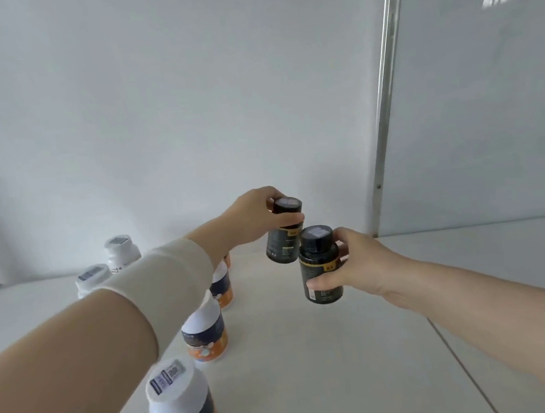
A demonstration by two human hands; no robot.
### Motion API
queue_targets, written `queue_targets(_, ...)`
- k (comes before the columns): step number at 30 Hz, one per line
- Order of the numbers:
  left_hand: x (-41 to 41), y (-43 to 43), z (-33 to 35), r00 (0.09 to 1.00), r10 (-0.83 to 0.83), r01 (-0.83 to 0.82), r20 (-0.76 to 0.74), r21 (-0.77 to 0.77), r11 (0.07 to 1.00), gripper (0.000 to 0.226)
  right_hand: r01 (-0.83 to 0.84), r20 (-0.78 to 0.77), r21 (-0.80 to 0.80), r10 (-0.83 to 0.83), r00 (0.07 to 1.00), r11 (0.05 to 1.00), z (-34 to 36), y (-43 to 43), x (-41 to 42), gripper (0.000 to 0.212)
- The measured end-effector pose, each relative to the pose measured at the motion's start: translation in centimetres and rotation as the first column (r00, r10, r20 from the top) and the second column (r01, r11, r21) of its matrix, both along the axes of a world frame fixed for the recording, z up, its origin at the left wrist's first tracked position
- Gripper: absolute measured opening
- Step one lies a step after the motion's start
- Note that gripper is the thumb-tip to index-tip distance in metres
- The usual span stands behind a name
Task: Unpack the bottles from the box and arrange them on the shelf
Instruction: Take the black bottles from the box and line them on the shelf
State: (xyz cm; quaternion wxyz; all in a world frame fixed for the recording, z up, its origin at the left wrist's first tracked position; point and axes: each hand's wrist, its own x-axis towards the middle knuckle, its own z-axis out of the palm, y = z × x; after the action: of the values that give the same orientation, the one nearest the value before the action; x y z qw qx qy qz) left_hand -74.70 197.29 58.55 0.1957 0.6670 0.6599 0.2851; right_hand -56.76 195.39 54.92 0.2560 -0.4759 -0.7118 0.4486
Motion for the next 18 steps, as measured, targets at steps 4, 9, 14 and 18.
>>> queue_targets(4, -0.6, 2.7, -1.2, 0.998, -0.007, 0.0, -0.068, -0.097, 0.995, 0.038, -0.01, 0.052, 0.007, 0.01, 0.999, 1.0, -1.9, 2.0, -1.7, 0.058)
queue_targets(9, -0.6, 4.1, -1.7, 0.994, -0.028, 0.01, -0.107, -0.165, 0.986, 0.039, -0.002, 0.124, 0.021, -0.001, 0.992, 1.0, -3.6, 3.6, -3.0, 0.068)
queue_targets(14, -0.9, 4.8, -2.4, 0.994, -0.028, 0.008, -0.101, -0.191, 0.982, 0.041, -0.02, 0.139, 0.078, 0.009, 0.99, 0.997, -4.2, 4.3, -4.1, 0.069)
queue_targets(18, -1.4, 5.2, -2.7, 0.999, -0.039, 0.033, -0.027, -0.196, 0.98, 0.034, -0.019, 0.154, 0.129, -0.001, 0.988, 0.991, -4.5, 4.4, -4.7, 0.068)
